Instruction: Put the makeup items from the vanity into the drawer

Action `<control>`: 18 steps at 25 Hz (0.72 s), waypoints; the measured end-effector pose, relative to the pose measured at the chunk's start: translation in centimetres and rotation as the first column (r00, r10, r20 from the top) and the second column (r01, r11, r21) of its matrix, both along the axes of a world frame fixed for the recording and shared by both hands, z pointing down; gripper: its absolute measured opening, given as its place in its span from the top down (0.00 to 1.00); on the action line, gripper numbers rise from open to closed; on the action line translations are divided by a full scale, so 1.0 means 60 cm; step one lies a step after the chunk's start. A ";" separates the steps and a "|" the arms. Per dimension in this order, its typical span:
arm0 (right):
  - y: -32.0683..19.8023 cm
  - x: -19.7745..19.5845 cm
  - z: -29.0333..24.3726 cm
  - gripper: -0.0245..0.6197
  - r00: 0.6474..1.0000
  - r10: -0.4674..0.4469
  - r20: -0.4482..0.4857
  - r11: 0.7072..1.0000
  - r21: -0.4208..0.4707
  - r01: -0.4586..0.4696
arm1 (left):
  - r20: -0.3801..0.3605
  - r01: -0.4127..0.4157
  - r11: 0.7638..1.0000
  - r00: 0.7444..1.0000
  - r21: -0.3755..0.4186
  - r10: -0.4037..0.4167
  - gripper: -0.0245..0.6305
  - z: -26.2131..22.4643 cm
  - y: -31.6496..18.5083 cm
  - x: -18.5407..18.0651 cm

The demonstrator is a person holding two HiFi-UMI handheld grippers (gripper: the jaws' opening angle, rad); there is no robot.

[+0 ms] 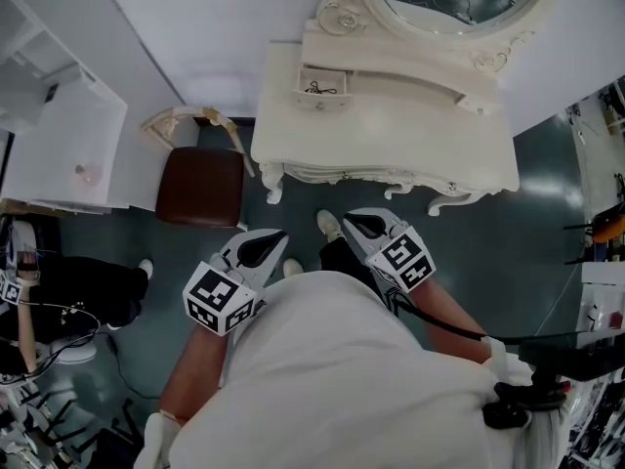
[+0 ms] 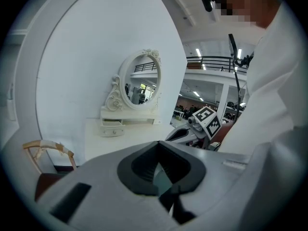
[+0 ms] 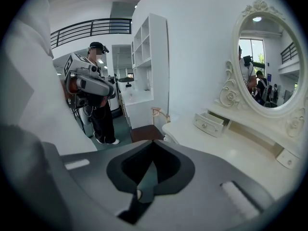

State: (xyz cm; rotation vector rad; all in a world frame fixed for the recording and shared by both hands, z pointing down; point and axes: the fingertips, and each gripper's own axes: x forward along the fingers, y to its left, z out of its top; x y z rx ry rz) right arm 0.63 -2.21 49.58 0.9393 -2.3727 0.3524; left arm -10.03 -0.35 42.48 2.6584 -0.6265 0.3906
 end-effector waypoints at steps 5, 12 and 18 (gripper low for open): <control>0.009 -0.014 -0.002 0.96 1.000 -0.013 0.001 1.000 0.005 0.013 | 0.001 0.007 1.000 1.000 0.001 -0.007 0.96 0.002 0.012 -0.010; 0.011 -0.028 -0.003 0.96 0.999 -0.034 -0.007 0.999 0.014 0.034 | -0.001 0.015 1.000 1.000 -0.002 -0.015 0.96 0.008 0.016 -0.019; 0.015 -0.037 -0.005 0.96 0.999 -0.041 -0.011 0.999 0.015 0.041 | -0.005 0.019 1.000 1.000 -0.006 -0.019 0.96 0.008 0.019 -0.026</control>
